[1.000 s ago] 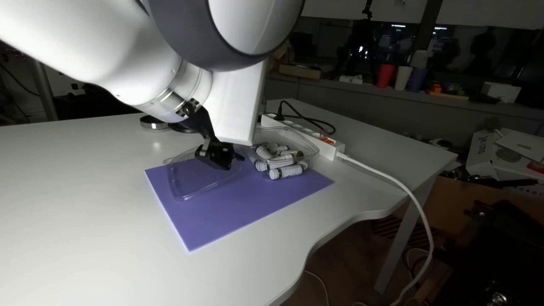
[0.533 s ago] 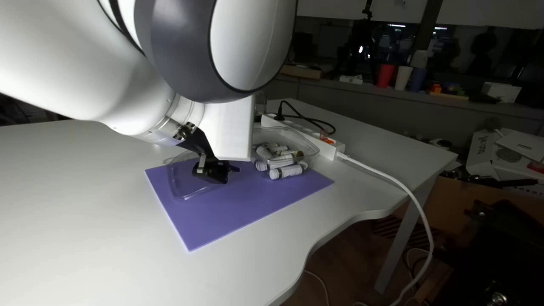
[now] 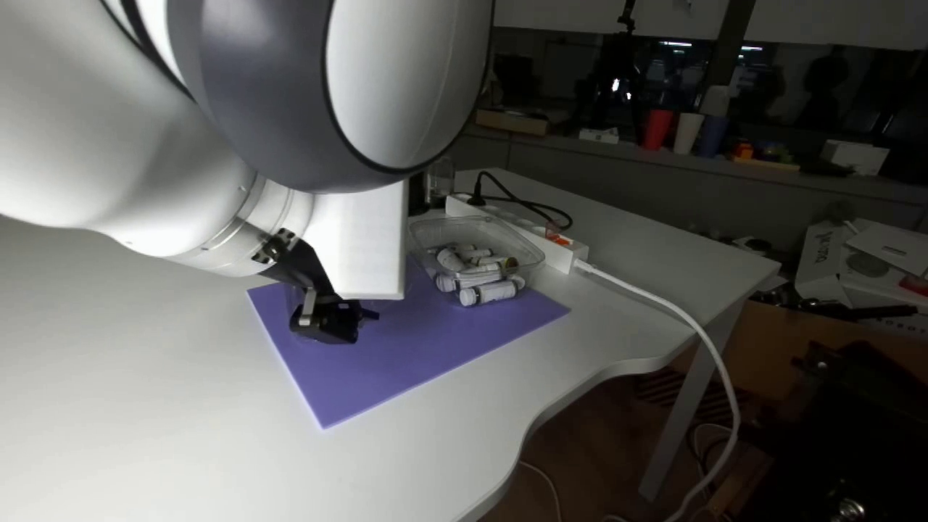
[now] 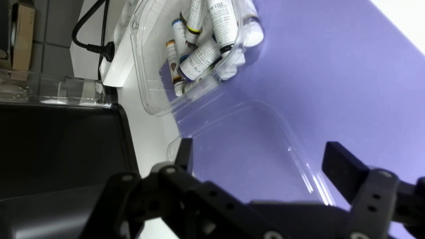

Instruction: Close the box

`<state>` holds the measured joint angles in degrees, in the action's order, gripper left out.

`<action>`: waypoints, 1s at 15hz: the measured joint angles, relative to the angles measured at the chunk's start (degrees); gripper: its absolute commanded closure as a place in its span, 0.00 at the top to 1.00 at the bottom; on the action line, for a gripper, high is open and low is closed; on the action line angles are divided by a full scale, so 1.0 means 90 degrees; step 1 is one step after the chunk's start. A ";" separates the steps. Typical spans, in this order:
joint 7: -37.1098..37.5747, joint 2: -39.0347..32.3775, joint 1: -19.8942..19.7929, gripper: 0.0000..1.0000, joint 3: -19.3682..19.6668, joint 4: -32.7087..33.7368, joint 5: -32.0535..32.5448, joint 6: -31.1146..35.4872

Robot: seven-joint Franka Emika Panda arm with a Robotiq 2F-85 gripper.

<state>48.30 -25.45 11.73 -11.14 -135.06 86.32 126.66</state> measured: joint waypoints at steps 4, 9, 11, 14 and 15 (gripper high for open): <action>-0.0169 -0.0126 -0.0028 1.00 0.0039 0.0007 0.0059 -0.0018; -0.0321 -0.0419 -0.0045 1.00 0.0085 0.0103 0.0429 -0.0210; -0.0319 -0.0545 -0.0020 1.00 0.0108 0.0205 0.0827 -0.0474; -0.0310 -0.0781 0.0012 1.00 0.0110 0.0407 0.1413 -0.0872; -0.0306 -0.0872 0.0017 1.00 0.0106 0.0466 0.1577 -0.0971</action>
<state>45.55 -33.30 11.89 -10.19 -130.87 100.51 117.92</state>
